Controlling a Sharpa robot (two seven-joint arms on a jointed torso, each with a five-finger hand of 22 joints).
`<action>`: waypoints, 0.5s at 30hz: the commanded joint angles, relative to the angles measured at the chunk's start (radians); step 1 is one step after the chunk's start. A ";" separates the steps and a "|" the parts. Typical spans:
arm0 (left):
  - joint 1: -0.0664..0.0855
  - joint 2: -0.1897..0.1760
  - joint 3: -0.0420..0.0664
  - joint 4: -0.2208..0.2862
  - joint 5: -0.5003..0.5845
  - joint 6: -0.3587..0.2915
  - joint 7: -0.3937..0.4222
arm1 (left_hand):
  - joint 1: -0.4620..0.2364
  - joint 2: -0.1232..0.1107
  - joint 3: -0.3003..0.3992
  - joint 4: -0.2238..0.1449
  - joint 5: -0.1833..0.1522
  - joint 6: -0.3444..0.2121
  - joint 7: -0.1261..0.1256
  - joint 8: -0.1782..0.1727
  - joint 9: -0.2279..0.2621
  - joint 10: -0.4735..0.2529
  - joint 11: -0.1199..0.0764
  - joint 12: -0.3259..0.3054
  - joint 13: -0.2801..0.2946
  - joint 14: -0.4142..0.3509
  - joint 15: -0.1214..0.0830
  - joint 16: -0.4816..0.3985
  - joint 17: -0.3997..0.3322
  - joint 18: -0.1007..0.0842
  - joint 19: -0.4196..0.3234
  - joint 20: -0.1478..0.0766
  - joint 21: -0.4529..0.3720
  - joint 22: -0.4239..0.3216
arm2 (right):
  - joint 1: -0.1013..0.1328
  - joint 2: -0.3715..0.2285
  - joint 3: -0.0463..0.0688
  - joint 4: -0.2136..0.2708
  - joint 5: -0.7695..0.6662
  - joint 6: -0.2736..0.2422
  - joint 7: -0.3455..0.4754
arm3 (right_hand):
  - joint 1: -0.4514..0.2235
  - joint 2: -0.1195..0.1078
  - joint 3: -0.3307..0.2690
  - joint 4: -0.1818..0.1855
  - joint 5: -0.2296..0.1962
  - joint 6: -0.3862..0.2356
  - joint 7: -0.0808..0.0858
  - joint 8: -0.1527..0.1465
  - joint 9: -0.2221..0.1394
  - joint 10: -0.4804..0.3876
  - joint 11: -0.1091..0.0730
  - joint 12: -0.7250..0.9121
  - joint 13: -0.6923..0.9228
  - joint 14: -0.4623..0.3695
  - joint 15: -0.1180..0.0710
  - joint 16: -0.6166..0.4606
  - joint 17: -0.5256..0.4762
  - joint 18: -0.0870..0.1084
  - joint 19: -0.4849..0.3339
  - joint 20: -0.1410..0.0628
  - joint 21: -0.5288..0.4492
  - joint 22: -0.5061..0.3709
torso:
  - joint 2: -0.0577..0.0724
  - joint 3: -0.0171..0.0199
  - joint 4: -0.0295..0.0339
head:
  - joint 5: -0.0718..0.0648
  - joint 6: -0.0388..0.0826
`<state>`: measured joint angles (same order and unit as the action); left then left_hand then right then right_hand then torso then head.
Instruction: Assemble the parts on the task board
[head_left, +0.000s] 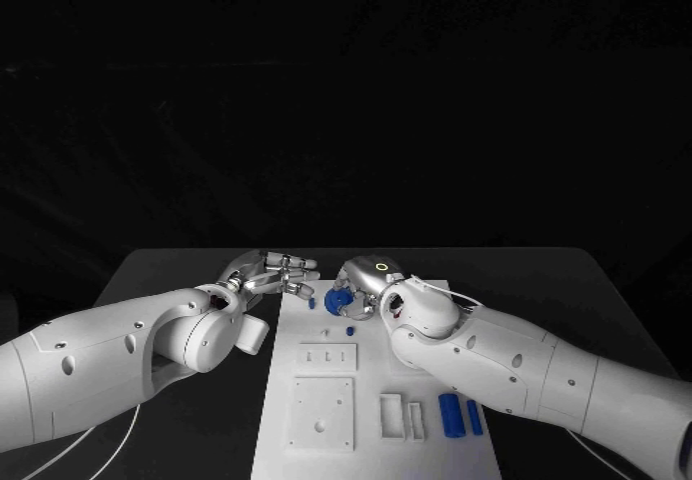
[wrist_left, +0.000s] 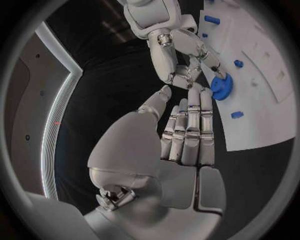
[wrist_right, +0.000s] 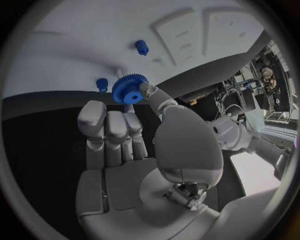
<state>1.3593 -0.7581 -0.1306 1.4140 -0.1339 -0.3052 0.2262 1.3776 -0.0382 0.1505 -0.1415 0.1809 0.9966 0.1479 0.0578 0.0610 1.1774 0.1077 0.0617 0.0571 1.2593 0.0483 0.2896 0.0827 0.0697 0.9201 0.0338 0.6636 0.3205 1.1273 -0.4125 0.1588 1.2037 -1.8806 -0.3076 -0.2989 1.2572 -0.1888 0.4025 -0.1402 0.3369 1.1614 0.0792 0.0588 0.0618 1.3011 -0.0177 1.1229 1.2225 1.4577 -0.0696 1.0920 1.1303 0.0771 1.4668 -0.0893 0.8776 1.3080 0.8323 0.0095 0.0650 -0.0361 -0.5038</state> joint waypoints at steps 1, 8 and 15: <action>0.001 0.004 0.001 0.000 -0.003 0.014 0.004 | -0.005 0.004 -0.002 -0.006 0.007 -0.002 0.003 0.005 0.002 -0.006 -0.001 -0.003 0.001 -0.006 0.002 0.003 -0.001 0.016 -0.006 -0.002 0.003 -0.001 | 0.000 0.011 -0.006 -0.020 -0.020 0.007 0.004 | -0.006 0.003 0.006 0.000 0.000 0.003 0.001 0.003 0.001 0.002 0.000 -0.002 -0.001 -0.002 -0.007 -0.004 -0.002 -0.006 0.031 -0.008 0.003 0.107 | 0.000 0.0010 -0.0020 | 0.005 -0.002; 0.001 0.006 0.001 -0.002 -0.003 0.016 0.004 | -0.005 0.004 -0.002 -0.006 0.007 -0.002 0.003 0.005 0.002 -0.006 -0.001 -0.003 0.001 -0.006 0.002 0.003 -0.001 0.016 -0.006 -0.002 0.003 -0.001 | 0.000 0.029 -0.024 -0.064 -0.075 -0.007 -0.016 | 0.001 0.001 0.012 -0.002 -0.014 0.001 0.001 0.003 0.001 0.000 0.000 -0.008 -0.005 -0.002 -0.006 -0.009 -0.006 -0.006 0.031 -0.008 0.001 0.107 | -0.001 0.0017 -0.0046 | 0.007 -0.003; 0.001 0.006 0.001 -0.003 -0.003 0.016 0.004 | -0.005 0.004 -0.002 -0.006 0.007 -0.002 0.003 0.005 0.002 -0.006 -0.001 -0.003 0.001 -0.006 0.002 0.003 -0.001 0.016 -0.006 -0.002 0.003 -0.001 | 0.000 0.034 -0.029 -0.084 -0.097 -0.011 -0.036 | 0.001 -0.003 0.026 -0.002 -0.019 0.003 0.001 0.003 0.001 0.000 0.001 -0.010 -0.007 -0.002 -0.006 -0.010 -0.008 -0.007 0.032 -0.007 0.005 0.108 | -0.002 0.0024 -0.0046 | 0.013 -0.004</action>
<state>1.3593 -0.7541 -0.1305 1.4094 -0.1339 -0.3041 0.2256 1.3776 -0.0382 0.1504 -0.1415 0.1809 0.9966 0.1479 0.0578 0.0610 1.1774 0.1076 0.0617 0.0571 1.2593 0.0483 0.2895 0.0828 0.0697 0.9202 0.0338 0.6636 0.3206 1.1273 -0.3791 0.1303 1.1234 -1.9336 -0.3151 -0.3119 1.2490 -0.1970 0.4246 -0.1430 0.3214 1.1598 0.0805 0.0578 0.0622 1.3011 -0.0176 1.1170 1.2158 1.4576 -0.0696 1.0857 1.1222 0.0770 1.4667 -0.0893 0.8775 1.3078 0.8313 0.0114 0.0609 -0.0264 -0.5072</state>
